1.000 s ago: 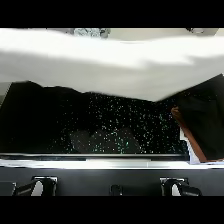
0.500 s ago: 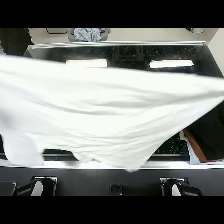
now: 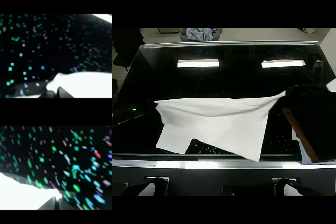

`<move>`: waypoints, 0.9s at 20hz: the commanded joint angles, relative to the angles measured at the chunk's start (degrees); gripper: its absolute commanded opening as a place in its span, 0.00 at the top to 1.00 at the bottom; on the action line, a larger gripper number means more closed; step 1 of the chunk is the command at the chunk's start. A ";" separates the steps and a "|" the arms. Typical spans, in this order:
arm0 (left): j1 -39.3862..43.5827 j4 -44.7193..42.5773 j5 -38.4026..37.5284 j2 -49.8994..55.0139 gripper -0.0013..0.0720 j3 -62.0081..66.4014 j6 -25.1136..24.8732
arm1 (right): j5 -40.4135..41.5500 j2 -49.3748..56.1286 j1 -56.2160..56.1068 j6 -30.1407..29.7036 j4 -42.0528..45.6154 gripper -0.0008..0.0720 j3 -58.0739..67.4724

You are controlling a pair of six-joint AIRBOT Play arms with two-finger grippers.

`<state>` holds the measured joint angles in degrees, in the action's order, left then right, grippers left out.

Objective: Fold the shirts.

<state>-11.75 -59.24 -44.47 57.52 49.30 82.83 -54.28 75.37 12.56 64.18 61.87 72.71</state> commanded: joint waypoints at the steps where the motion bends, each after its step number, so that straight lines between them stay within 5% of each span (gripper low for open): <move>1: 1.03 0.96 5.16 17.44 0.93 6.67 -0.39 | 12.22 10.91 -0.02 -0.20 -18.12 0.93 -1.25; 5: 1.70 2.91 -0.39 29.07 0.92 17.46 -0.42 | 10.86 14.78 -3.50 -6.03 -19.02 0.91 -1.25; 6: 1.44 2.54 -1.92 30.08 0.79 19.71 -0.70 | 11.34 14.60 -4.33 -6.62 -19.17 0.66 -1.20; 8: -0.46 -1.46 -6.73 30.14 0.17 24.98 -4.37 | 7.67 13.11 -3.34 -8.04 -18.73 0.07 0.11; 10: -3.50 -12.24 -16.24 30.18 0.14 30.77 -5.31 | -0.50 9.99 -0.13 -11.58 -16.09 0.04 1.92; 12: -6.56 -19.04 -23.65 30.29 0.25 31.54 -4.74 | -9.29 7.10 2.93 -11.47 -11.56 0.06 2.14; 15: -9.25 -13.14 -26.03 31.63 0.26 25.35 -5.09 | -23.85 5.62 3.87 -10.84 -1.20 0.06 1.97; 18: -8.26 -8.96 -25.73 34.25 0.25 20.70 -10.58 | -29.86 5.64 3.19 -10.91 0.28 0.06 0.37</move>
<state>-19.64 -70.76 -67.70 89.82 73.25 76.20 -74.30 81.69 15.53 53.58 57.67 73.89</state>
